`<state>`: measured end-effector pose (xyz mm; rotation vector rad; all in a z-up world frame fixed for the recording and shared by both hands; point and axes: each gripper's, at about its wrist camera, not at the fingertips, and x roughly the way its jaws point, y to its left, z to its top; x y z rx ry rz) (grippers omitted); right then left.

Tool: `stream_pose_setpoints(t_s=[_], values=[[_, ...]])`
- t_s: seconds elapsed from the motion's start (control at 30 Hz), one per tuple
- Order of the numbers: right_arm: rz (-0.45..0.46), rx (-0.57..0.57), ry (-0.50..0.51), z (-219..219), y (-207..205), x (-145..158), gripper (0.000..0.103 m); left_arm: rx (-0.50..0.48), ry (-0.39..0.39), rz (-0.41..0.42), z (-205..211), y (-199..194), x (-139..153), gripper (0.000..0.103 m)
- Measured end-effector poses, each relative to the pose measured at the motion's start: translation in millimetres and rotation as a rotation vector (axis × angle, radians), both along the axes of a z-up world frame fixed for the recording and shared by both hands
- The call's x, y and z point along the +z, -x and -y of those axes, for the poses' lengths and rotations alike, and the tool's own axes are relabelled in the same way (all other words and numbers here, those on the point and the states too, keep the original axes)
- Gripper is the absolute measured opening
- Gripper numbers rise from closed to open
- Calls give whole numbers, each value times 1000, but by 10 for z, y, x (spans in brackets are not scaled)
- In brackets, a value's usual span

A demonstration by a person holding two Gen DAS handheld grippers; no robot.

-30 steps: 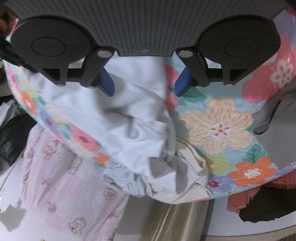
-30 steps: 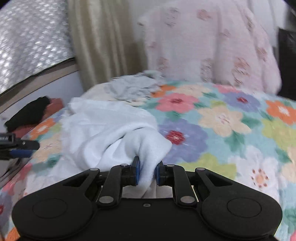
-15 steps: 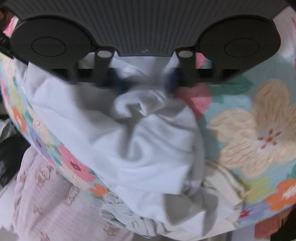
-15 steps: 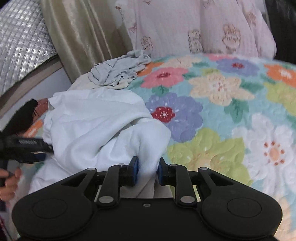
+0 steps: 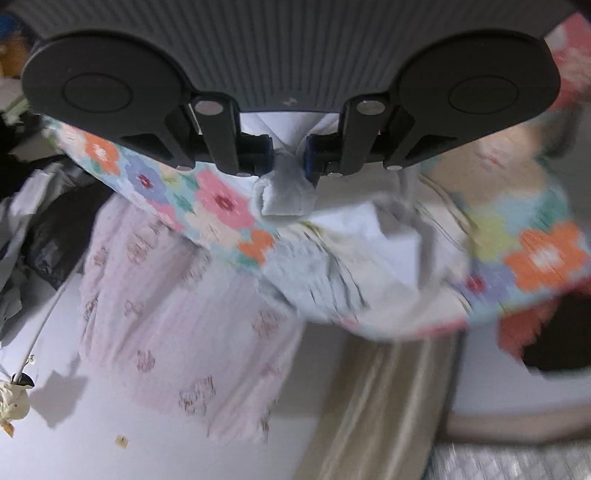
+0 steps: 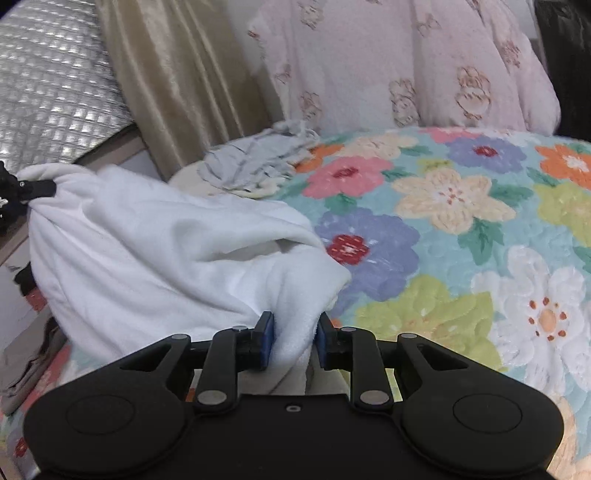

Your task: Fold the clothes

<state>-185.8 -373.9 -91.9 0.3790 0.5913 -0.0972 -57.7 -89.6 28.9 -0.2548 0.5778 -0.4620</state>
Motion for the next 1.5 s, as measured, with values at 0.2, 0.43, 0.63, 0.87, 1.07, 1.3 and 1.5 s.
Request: stream_pose_setpoints(t_s=[0.2,0.43,0.63,0.87,1.07,1.3,1.5], values=[[115,62,92,-213,309,412,23,140,-23,68,-466,678,90,14],[-29,64,24,9,267,222,23,120,-47,-75,-691,1022,-468,14],[-55,86,-148,38,185,133,39,55,41,-83,-644,1043,-583,14],[113,331,-111,-384,282,414,60,-127,117,-89,-340,839,-280,14],[101,476,-77,-760,174,359,81,-352,177,-167,-62,937,-186,14],[160,422,-1,-750,-197,389,15,-370,167,-110,83,966,-212,15],[198,146,199,-188,-264,933,14,-312,211,-50,-128,807,-50,27]])
